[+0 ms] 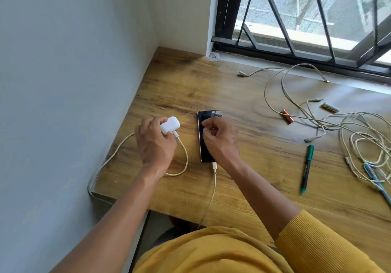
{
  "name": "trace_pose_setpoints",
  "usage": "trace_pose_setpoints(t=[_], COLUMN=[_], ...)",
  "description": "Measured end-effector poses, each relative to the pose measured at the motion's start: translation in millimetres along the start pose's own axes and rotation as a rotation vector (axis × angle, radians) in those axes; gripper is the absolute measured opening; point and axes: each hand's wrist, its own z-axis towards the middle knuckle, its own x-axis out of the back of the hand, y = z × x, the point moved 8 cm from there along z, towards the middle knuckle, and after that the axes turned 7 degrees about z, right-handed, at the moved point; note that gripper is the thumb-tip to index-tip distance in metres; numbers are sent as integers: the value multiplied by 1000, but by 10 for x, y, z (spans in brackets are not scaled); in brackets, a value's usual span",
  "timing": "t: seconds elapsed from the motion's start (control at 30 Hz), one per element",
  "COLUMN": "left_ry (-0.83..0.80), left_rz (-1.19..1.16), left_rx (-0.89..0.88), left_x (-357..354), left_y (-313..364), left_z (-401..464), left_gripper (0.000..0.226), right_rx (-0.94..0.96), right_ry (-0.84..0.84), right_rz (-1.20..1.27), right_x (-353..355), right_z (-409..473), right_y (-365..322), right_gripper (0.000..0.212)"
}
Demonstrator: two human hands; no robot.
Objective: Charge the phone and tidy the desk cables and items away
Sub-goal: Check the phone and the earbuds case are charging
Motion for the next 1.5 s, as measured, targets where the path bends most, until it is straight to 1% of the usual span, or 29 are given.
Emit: trace_pose_setpoints(t=[0.13,0.23,0.33,0.57,0.77,0.87,0.93,1.07,1.13,1.27,1.37,1.5], left_ry=[-92,-174,-204,-171,-96,-101,-113,-204,-249,-339,-403,-485], left_rz=[135,162,147,114,35,-63,-137,-318,-437,-713,-858,-1035], left_rx=[-41,-103,-146,-187,-287,-341,-401,-473,-502,-479,-492,-539], left_x=[-48,-138,-212,-236,7,195,353,720,877,1130,1285,1430], left_y=[-182,-221,-239,-323,-199,-67,46,283,371,519,662,824], left_z=[115,181,231,332,281,247,216,137,94,0,-67,-127], left_gripper=[54,56,58,53,56,58,60,62,60,58,59,56], right_rx=[53,61,70,86,66,50,49,35,56,104,149,225], right_ry=[-132,-197,-224,-218,-192,-220,-269,-477,-551,-613,-658,-726], right_rz=[-38,-46,-39,0,23,141,257,677,803,957,1055,1124], right_x=[-286,-424,-470,-399,-333,-302,-261,-115,-6,203,333,484], right_z=[39,49,52,23,18,-16,-51,-200,-286,-415,-486,-560], right_y=[-222,-318,-414,-547,-492,-480,-503,-643,-759,-977,-1161,-1402], right_gripper=[31,36,31,33,38,41,43,54,58,60,59,58])
